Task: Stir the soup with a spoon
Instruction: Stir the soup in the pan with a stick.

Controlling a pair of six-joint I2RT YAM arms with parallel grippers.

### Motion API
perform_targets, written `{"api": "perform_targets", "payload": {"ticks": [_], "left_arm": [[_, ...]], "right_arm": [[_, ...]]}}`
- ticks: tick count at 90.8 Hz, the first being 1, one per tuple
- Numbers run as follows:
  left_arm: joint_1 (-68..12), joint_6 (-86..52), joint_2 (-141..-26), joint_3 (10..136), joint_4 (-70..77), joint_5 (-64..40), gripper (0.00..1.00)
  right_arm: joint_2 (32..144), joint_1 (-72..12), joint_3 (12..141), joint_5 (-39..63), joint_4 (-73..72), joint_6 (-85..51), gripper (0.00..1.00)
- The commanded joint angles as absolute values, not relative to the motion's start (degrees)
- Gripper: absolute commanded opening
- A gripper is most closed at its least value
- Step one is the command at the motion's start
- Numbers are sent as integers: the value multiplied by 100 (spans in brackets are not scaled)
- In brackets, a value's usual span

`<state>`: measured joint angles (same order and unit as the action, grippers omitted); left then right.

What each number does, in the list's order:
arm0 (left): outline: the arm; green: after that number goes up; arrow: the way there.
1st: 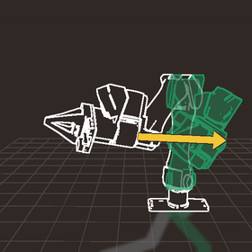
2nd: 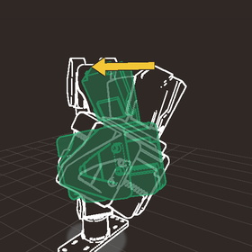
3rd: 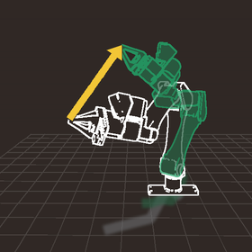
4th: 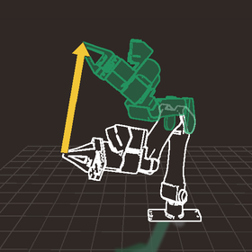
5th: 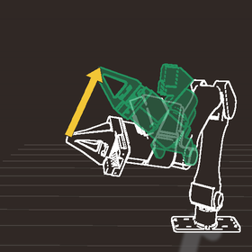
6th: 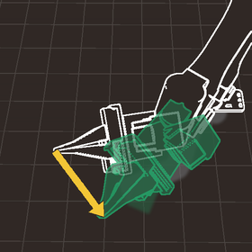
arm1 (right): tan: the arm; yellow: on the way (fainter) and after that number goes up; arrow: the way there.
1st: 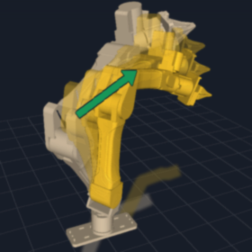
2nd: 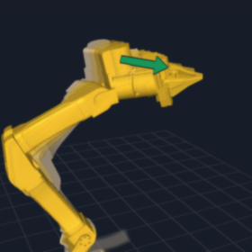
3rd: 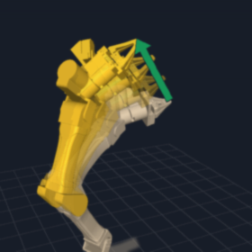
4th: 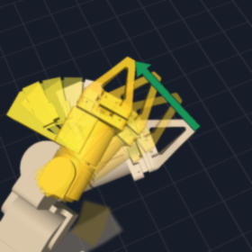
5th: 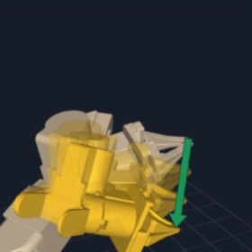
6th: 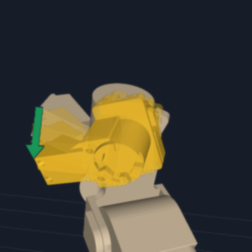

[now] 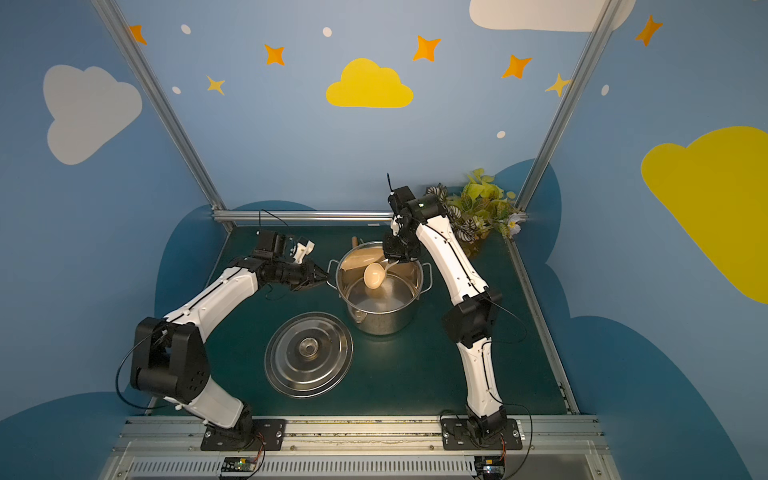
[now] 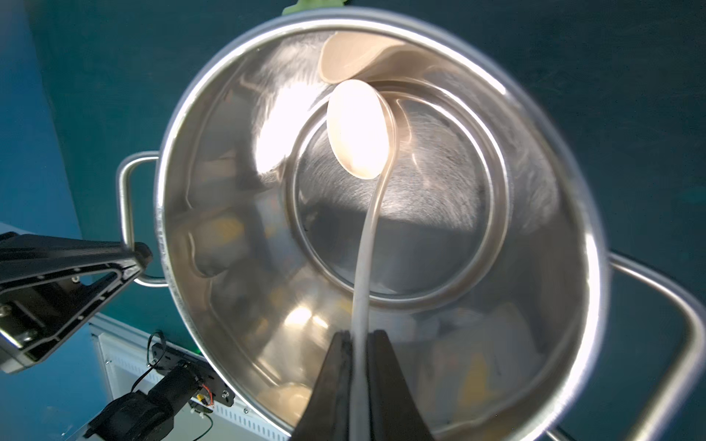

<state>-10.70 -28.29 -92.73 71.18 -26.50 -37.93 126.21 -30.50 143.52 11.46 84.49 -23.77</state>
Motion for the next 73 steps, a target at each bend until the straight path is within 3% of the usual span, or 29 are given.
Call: {"api": "perform_targets", "payload": {"ticks": [1,25,44,73], "left_arm": [[-1081,-2613,-9473,7102,-2989,-3751,13],[-1081,-2617,-9467,7093,-2983,-3761,14],[-1082,-2625,-9415,7065,-2984,-3753,15],[-1065,-2739,-9452,7133,-2928,-3716,24]], "right_arm": [[12688,-3226,14572,1683,8184,-2248,0],[12310,-3529,13914,1822,8514,-1887,0],[11528,-3517,12859,1076,8803,-1916,0],[10648,-3195,12498,1011,8515,-2347,0]]}}
